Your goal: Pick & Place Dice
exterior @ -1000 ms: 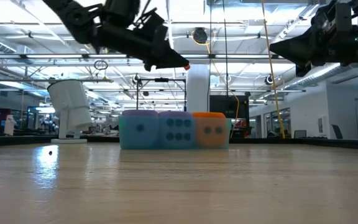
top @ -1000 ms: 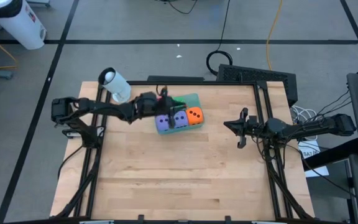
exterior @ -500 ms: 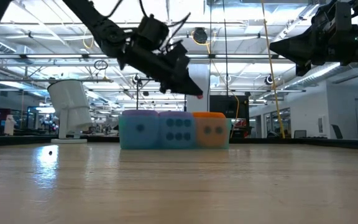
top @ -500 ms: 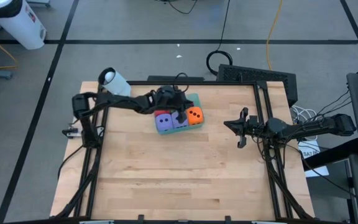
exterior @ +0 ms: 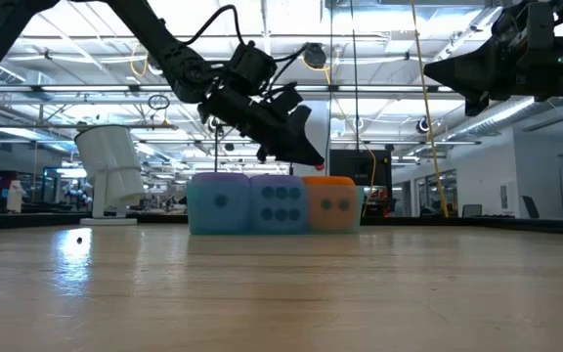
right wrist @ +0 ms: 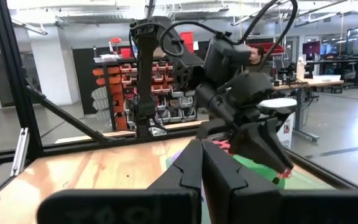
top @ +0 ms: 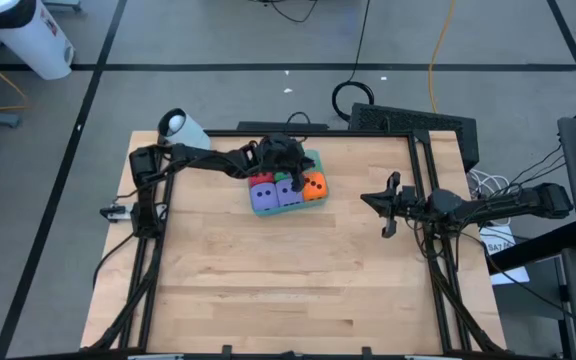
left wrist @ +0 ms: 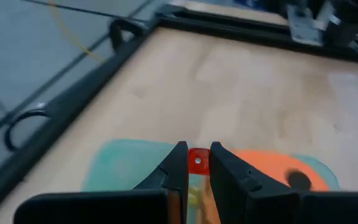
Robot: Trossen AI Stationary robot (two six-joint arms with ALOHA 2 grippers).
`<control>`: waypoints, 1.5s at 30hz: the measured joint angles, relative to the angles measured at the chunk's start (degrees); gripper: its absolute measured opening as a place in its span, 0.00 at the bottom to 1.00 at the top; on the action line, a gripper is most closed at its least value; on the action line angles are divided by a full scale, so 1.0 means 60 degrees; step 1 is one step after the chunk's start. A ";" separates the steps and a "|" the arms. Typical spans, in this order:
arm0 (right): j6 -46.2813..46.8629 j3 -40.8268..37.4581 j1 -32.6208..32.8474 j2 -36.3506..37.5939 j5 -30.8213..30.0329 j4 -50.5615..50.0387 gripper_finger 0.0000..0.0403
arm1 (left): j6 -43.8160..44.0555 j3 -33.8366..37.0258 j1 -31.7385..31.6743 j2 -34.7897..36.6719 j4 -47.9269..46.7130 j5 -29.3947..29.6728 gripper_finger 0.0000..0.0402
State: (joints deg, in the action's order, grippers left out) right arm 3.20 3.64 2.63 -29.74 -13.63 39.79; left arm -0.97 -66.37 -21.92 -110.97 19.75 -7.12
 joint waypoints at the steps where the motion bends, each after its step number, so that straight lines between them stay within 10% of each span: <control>1: -0.0077 -0.0001 0.0000 0.0000 -0.0002 0.0026 0.00 | 0.0005 -0.0063 -0.0046 0.0004 -0.0005 0.0171 0.13; 7: -0.0400 0.0001 -0.0004 -0.0005 -0.0011 0.0029 0.00 | 0.0277 -0.0131 -0.0409 -0.0049 -0.0295 0.1020 0.13; 24: -0.0364 -0.0001 -0.0004 -0.0004 0.0029 0.0040 0.00 | 0.0940 -0.0120 -0.0533 -0.0336 -0.0924 -0.0547 0.13; 39: -0.0357 0.0000 -0.0004 -0.0004 0.0034 0.0044 0.00 | 0.0343 -0.0113 -0.0567 0.0888 -0.2195 -0.0823 0.70; 45: -0.0357 0.0001 -0.0004 -0.0004 0.0060 0.0038 0.00 | -0.1257 -0.0082 -0.0339 0.3695 -0.5271 -0.1184 0.68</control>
State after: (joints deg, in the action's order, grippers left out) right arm 1.06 3.65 2.61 -29.76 -13.27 40.02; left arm -8.52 -66.86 -23.95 -88.80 -11.88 -14.23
